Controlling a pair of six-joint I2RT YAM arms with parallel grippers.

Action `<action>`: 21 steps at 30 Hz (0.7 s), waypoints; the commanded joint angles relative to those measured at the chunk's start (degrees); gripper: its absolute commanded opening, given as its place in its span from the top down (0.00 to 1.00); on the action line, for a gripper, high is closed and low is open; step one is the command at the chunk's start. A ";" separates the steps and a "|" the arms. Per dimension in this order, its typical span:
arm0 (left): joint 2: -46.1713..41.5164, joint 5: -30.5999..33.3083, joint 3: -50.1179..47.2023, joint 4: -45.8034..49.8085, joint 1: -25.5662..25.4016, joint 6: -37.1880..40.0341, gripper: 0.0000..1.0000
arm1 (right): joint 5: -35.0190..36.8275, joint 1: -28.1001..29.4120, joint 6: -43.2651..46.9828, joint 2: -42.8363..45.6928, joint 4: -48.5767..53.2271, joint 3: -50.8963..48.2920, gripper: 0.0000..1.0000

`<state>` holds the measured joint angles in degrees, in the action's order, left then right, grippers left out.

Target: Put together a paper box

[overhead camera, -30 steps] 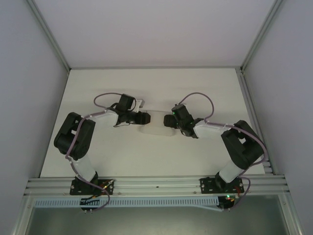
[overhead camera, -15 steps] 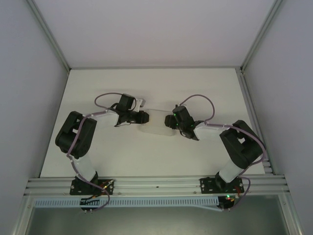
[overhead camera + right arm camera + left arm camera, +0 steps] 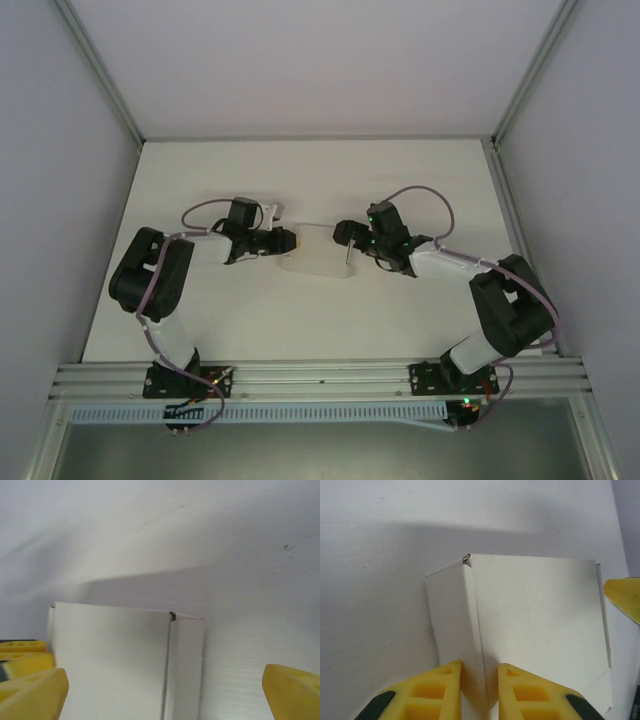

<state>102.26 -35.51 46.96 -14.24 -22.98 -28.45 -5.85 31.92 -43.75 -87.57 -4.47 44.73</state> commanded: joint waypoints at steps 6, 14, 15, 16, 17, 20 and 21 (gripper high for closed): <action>-0.18 -6.45 -5.05 -6.33 3.07 -6.00 0.97 | -14.75 -1.90 -6.67 -1.20 -8.51 -3.07 0.00; 1.11 -9.40 -5.44 -8.57 4.04 -6.71 0.96 | -20.03 -3.26 -8.36 -6.14 -13.53 -3.62 0.03; 1.18 -9.41 -5.55 -8.75 4.17 -6.88 0.96 | -20.32 -3.45 -8.75 -6.54 -14.11 -3.77 0.03; 1.26 -9.41 -5.69 -8.95 4.43 -7.25 0.96 | -20.34 -3.55 -8.98 -6.86 -14.34 -3.94 0.03; 1.44 -9.41 -5.90 -9.22 4.56 -7.48 0.96 | -20.13 -3.70 -9.12 -6.99 -14.11 -4.18 0.03; 1.63 -9.25 -6.57 -9.74 5.13 -7.85 0.99 | -19.10 -4.19 -9.22 -6.51 -12.50 -5.30 0.03; 1.72 -8.98 -6.78 -9.67 5.27 -7.93 0.98 | -18.42 -4.24 -9.01 -6.05 -11.62 -5.63 0.03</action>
<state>102.69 -44.01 41.60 -23.33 -18.50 -35.31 -24.25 28.23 -51.70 -93.89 -16.27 40.45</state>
